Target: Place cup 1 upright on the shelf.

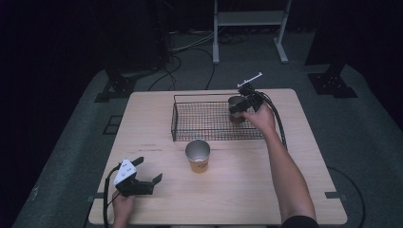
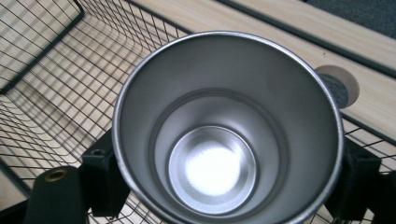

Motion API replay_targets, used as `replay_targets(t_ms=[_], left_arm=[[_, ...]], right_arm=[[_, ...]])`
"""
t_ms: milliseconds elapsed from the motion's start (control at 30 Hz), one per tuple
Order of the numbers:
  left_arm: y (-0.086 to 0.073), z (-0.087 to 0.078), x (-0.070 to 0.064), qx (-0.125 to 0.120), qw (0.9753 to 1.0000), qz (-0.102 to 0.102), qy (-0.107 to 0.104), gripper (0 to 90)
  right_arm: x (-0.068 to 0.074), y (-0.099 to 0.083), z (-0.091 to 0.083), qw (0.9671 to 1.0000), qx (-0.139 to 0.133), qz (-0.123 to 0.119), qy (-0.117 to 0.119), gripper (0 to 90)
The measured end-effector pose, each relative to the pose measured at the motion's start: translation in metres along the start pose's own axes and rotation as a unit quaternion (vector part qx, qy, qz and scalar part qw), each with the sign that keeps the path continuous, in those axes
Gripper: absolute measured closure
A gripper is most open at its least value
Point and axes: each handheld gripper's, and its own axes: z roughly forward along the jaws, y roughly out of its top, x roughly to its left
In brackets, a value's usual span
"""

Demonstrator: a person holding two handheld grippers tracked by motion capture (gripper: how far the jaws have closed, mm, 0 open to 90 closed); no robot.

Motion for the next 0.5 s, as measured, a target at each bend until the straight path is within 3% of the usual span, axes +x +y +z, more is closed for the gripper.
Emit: replay_targets(t_ms=[267,500], left_arm=[[0.000,0.000,0.000,0.000,1.0000,0.000,0.000,0.0],[0.000,0.000,0.000,0.000,1.0000,0.000,0.000,0.0]], right_arm=[[-0.003,-0.007,0.011,0.9999,0.004,0.015,-0.003,17.5],[-0.004,-0.013,0.022,0.9994,0.031,0.011,-0.009,17.4]])
